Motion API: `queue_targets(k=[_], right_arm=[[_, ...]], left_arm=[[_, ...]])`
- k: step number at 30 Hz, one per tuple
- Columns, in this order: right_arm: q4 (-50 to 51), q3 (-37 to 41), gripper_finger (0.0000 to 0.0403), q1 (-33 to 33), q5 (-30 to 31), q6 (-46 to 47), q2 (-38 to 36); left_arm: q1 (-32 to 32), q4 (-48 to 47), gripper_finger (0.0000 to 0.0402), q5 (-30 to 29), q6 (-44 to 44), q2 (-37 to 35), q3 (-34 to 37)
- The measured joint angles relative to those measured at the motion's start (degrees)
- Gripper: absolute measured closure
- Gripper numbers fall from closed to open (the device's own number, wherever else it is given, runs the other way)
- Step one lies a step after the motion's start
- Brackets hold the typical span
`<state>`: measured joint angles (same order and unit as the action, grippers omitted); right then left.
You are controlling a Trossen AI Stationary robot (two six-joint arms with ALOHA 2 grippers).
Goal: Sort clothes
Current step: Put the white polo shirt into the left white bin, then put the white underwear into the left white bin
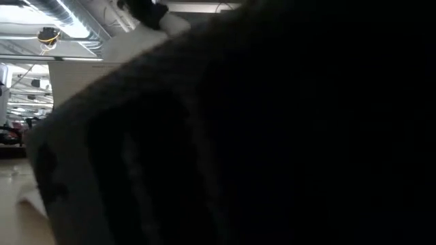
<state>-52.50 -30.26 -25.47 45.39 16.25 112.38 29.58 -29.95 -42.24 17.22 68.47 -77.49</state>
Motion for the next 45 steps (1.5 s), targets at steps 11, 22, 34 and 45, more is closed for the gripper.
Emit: queue_targets(k=[11,22,34,45], right_arm=[[0.02,0.01,0.0171,0.00,0.00,0.00,0.00],[0.01,0.01,0.0171,0.00,0.00,0.00,0.00],[-0.02,0.02,0.0171,0.00,0.00,-0.02,0.00],[-0.01,0.01,0.0171,0.00,0.00,-0.02,0.00]], left_arm=[[0.53,6.61,0.0376,0.22,-4.74,0.00,16.31],[0.59,10.18,0.0375,1.33,-5.98,-0.02,26.62],[0.59,12.78,0.0324,1.40,-7.83,-0.02,27.40],[-0.37,2.38,0.0217,3.12,-14.86,-0.63,18.97]])
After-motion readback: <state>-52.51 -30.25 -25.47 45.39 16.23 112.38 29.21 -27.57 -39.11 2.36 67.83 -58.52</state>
